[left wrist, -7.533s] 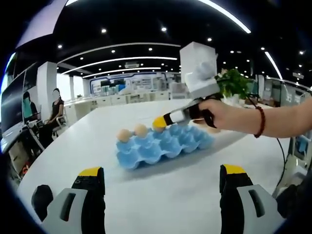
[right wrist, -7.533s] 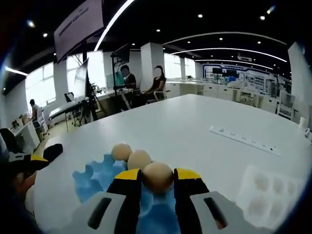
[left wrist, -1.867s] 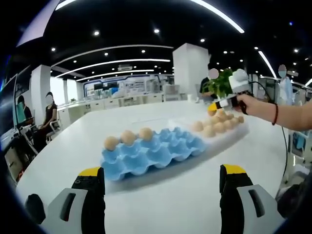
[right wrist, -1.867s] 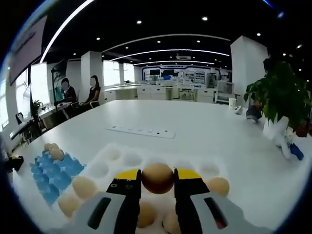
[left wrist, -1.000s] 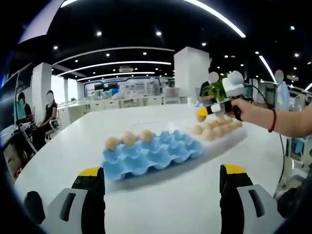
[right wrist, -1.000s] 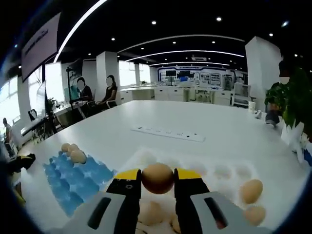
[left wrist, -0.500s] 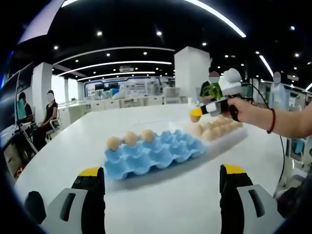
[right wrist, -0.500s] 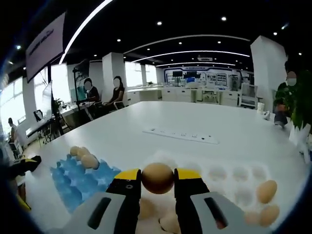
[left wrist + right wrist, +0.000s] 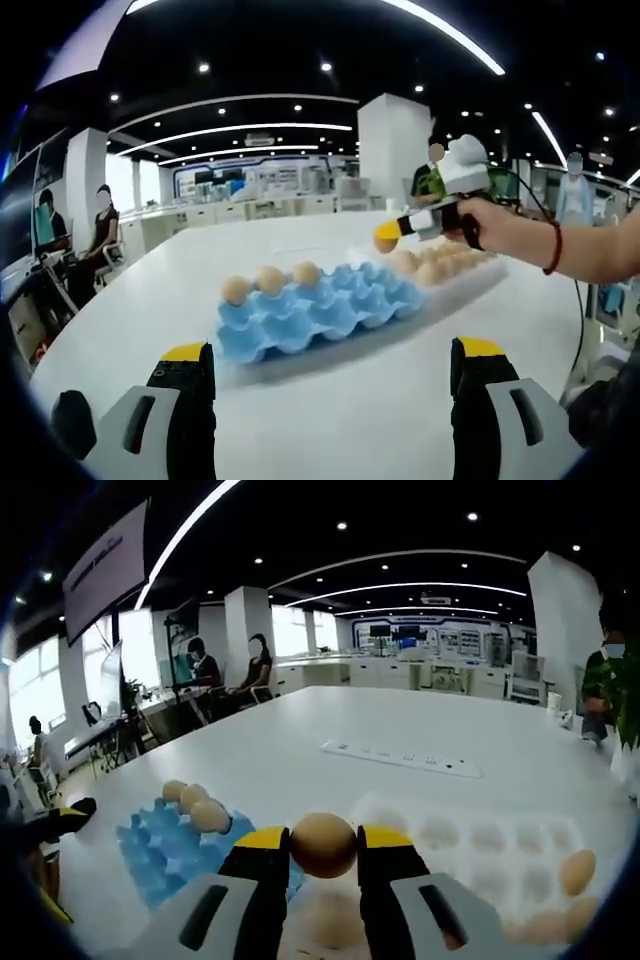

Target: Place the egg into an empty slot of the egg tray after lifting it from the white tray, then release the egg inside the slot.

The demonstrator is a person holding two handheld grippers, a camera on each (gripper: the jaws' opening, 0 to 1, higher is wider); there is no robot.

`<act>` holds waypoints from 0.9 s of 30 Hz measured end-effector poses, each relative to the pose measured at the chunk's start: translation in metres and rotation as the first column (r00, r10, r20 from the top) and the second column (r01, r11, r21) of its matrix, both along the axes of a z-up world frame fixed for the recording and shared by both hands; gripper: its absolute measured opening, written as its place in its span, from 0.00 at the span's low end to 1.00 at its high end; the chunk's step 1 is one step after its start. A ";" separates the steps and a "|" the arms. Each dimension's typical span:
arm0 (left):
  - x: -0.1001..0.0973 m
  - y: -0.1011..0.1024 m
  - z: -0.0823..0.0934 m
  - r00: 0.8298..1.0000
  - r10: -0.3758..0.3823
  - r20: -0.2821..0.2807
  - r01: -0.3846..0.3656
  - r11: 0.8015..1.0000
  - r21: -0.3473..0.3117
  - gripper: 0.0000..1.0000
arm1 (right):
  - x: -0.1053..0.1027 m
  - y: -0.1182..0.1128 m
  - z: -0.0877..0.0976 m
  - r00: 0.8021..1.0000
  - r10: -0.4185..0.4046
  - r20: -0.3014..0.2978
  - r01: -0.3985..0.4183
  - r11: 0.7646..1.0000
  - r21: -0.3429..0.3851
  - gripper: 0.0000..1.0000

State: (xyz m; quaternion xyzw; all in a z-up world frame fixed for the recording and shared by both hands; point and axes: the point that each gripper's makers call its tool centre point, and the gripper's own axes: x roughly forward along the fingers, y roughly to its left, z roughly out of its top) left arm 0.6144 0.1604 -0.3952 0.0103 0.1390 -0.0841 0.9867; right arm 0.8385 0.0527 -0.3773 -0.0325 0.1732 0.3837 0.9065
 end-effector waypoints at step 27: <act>-0.007 0.015 0.002 1.000 0.021 -0.002 -0.020 1.000 0.013 1.00 | -0.021 0.067 -0.017 0.992 0.123 -0.038 -0.123 0.992 0.007 0.27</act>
